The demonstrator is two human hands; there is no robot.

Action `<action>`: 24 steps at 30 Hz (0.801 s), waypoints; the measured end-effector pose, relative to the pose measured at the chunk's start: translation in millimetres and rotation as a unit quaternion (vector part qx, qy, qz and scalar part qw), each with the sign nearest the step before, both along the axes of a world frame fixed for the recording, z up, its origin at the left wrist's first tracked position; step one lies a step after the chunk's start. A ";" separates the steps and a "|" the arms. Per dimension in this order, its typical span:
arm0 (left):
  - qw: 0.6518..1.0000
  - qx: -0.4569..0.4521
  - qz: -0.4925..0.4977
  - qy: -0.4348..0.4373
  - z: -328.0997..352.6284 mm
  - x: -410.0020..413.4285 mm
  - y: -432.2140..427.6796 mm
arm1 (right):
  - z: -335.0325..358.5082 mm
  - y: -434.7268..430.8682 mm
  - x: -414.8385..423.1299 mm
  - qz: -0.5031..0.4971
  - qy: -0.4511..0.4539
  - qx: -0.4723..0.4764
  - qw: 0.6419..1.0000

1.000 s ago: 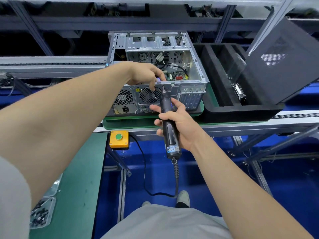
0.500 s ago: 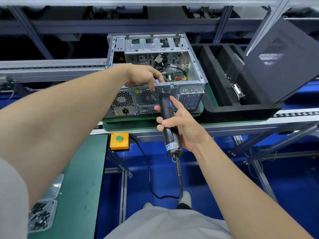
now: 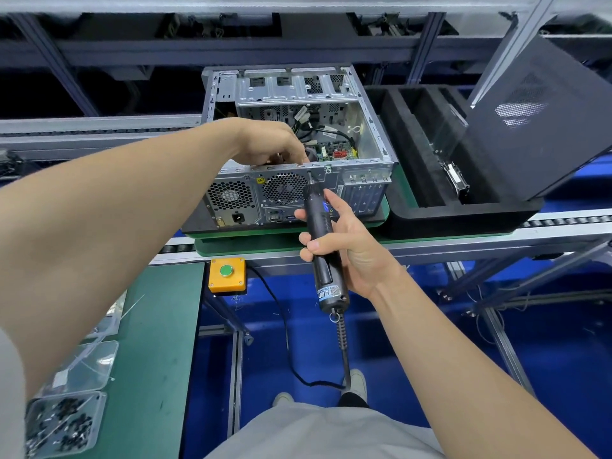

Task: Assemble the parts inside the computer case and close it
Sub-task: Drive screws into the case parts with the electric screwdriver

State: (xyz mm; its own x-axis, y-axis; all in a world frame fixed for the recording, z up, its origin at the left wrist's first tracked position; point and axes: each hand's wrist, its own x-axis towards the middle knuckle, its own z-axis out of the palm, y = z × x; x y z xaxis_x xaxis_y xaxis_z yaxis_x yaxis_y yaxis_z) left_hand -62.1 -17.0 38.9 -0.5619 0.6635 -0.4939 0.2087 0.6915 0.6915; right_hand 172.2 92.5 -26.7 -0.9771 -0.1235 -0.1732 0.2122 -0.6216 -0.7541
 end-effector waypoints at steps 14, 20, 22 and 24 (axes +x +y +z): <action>0.997 -0.017 0.020 -0.069 0.6 -5.7 -8.0 | 2.8 2.1 2.0 0.001 -0.003 0.018 1.000; 0.996 -0.017 0.045 -0.077 -0.6 -2.3 -3.6 | 1.6 2.7 1.9 0.004 -0.002 0.030 1.000; 0.995 -0.009 0.065 -0.069 -1.3 -2.8 -3.0 | 1.8 3.1 1.9 0.004 -0.002 0.029 1.000; 0.995 -0.007 0.075 -0.062 -1.3 -3.6 -3.1 | 2.0 3.1 1.8 0.003 -0.003 0.027 1.000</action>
State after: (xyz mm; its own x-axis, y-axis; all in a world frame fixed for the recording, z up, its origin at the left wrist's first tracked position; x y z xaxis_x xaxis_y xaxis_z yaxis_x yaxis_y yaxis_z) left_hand -65.8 -20.1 37.6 -0.5874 0.5698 -0.5746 0.0162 0.7182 0.6957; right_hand 174.0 95.6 -24.6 -0.9753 -0.1207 -0.1849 0.2205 -0.5787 -0.7852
